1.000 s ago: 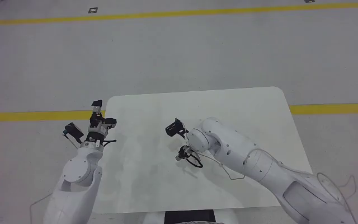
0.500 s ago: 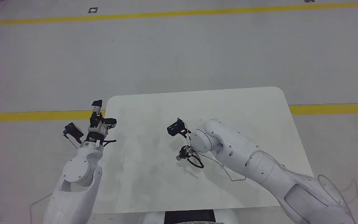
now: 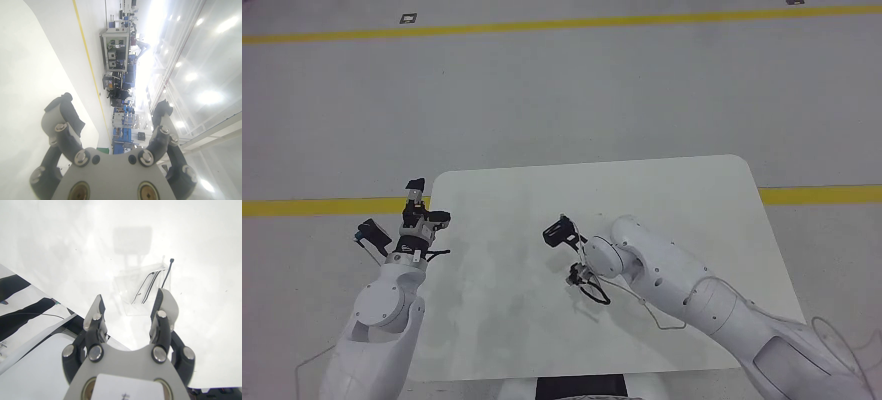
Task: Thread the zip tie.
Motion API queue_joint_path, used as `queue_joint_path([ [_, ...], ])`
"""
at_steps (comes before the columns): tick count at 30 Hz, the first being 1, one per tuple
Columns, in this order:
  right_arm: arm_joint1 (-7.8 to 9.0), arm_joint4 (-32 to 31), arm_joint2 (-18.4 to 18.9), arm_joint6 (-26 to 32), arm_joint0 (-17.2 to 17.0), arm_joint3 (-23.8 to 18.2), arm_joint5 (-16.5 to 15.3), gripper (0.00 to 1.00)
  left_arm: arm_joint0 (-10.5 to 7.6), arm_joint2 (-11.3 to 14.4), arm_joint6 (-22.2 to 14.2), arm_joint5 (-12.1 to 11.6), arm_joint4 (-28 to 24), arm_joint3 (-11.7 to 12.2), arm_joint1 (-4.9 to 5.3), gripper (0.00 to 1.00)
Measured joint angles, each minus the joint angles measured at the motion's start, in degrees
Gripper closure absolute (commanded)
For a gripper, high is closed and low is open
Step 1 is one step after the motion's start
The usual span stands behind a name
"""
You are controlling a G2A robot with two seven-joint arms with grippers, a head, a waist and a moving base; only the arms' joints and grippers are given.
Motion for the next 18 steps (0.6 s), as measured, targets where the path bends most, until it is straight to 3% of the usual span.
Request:
queue_joint_path([
  [10,-0.01,-1.5,1.1,0.5,-0.9,-0.9,0.4,0.73,0.0,0.0,0.0,0.0,0.0,0.0,0.0,0.0],
  [18,-0.3,-3.1,0.9,0.4,-1.6,0.4,0.3,0.76,0.0,0.0,0.0,0.0,0.0,0.0,0.0,0.0],
])
